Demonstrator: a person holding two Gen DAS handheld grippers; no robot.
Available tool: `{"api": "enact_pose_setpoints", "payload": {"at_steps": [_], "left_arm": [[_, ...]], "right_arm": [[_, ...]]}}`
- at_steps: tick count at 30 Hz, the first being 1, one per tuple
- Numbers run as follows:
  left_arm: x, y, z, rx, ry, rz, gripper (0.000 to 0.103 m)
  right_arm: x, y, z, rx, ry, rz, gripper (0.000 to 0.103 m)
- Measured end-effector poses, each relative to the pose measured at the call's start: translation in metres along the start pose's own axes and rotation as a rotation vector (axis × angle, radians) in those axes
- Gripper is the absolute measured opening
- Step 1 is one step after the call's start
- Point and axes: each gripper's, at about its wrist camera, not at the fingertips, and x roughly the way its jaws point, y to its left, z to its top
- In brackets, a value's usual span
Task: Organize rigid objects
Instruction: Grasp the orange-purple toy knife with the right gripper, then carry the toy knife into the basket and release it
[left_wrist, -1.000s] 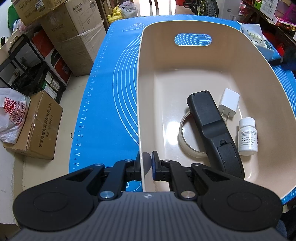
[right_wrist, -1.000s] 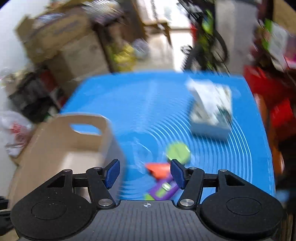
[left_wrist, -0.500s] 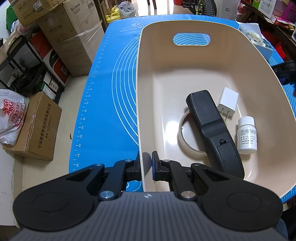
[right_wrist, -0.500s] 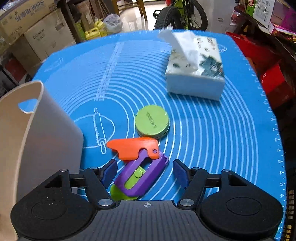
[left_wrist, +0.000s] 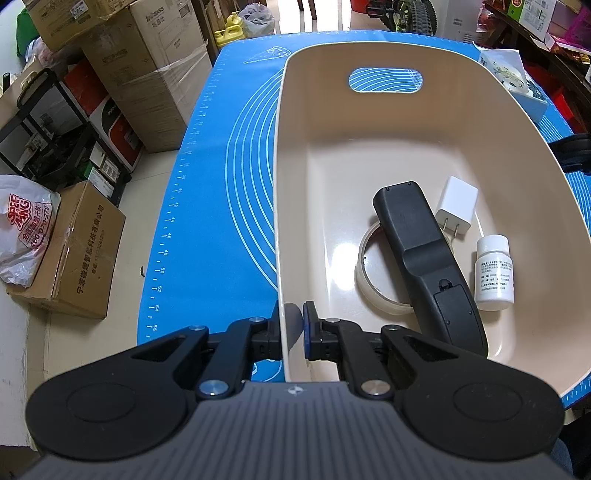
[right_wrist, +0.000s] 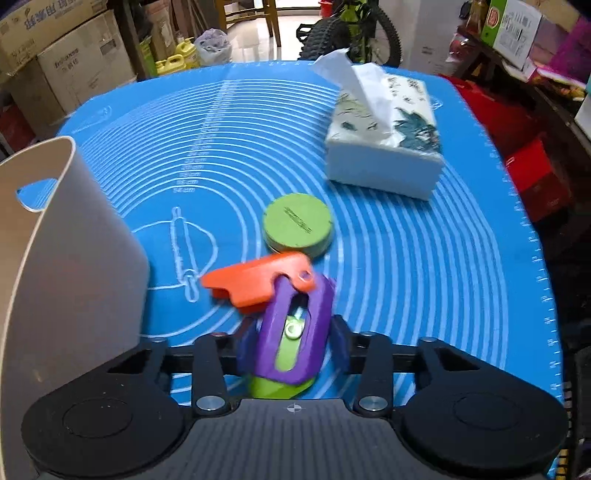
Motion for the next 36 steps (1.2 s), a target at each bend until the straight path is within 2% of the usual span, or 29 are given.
{"api": "enact_pose_setpoints", "payload": {"at_steps": [4, 10, 11, 12, 16, 22, 26, 32, 36], "left_arm": [[0.0, 0.001, 0.0, 0.001, 0.0, -0.001, 0.01], [0.0, 0.001, 0.0, -0.002, 0.0, 0.0, 0.01], [0.0, 0.001, 0.0, -0.002, 0.0, 0.0, 0.01], [0.0, 0.001, 0.0, -0.002, 0.0, -0.001, 0.01], [0.0, 0.001, 0.0, -0.003, -0.001, 0.001, 0.01], [0.0, 0.001, 0.001, -0.002, 0.0, -0.001, 0.01], [0.0, 0.001, 0.0, -0.003, -0.001, -0.001, 0.01], [0.0, 0.001, 0.0, -0.001, 0.0, 0.0, 0.01], [0.0, 0.0, 0.0, -0.002, -0.001, 0.0, 0.01]], "right_arm": [[-0.01, -0.005, 0.0, 0.006, -0.03, -0.022, 0.045], [-0.041, -0.015, 0.009, 0.038, -0.094, 0.013, 0.043], [-0.047, -0.014, 0.01, 0.034, -0.109, 0.019, 0.04], [-0.055, -0.013, 0.012, 0.025, -0.131, 0.026, 0.023], [-0.083, -0.009, 0.018, -0.007, -0.187, 0.072, 0.024], [-0.089, -0.01, 0.019, -0.007, -0.211, 0.07, 0.024], [-0.109, -0.007, 0.019, -0.021, -0.28, 0.087, 0.024], [-0.16, 0.013, 0.022, -0.08, -0.401, 0.194, 0.024], [-0.174, 0.045, 0.02, -0.147, -0.385, 0.301, 0.024]]}}
